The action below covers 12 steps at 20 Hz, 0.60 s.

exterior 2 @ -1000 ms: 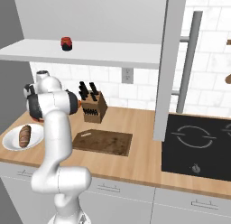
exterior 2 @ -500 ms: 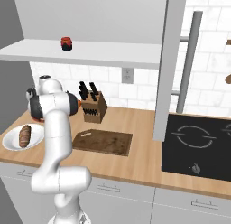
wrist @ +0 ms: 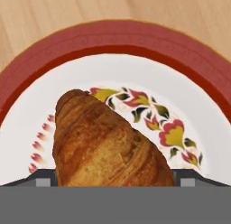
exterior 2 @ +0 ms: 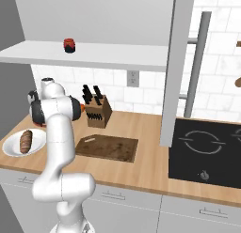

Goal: From the different types of pastries on the counter, select a croissant and place it on the cutting board. Then retrieve a jar of jam from the cabinet and place it alongside the croissant on the cutting board.

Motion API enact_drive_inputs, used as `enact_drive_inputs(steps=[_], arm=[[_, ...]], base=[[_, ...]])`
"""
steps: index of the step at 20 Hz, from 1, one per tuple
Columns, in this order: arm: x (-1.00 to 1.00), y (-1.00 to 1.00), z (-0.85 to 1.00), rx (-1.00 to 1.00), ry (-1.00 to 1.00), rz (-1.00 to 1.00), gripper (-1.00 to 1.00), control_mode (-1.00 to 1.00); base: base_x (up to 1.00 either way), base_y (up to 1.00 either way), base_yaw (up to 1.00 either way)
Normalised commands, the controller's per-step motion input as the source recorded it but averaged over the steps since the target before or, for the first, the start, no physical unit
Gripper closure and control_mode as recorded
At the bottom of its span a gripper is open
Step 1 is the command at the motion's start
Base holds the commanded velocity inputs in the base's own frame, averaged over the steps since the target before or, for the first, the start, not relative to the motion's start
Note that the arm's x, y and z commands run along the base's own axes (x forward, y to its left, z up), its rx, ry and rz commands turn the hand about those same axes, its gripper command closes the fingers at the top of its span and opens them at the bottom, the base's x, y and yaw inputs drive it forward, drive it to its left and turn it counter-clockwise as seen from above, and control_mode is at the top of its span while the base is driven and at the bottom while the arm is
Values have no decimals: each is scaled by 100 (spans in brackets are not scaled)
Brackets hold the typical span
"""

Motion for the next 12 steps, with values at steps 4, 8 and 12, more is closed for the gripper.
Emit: enact_drive_inputs(steps=[4, 8, 12], arm=[[-8, 1, 56, 3, 0, 0, 100, -100], [-52, -50, 3, 0, 0, 0, 100, -100], [-65, -69, 0, 0, -5, 0, 100, -100]], base=[[0, 0, 0], [0, 0, 0], [0, 0, 0]])
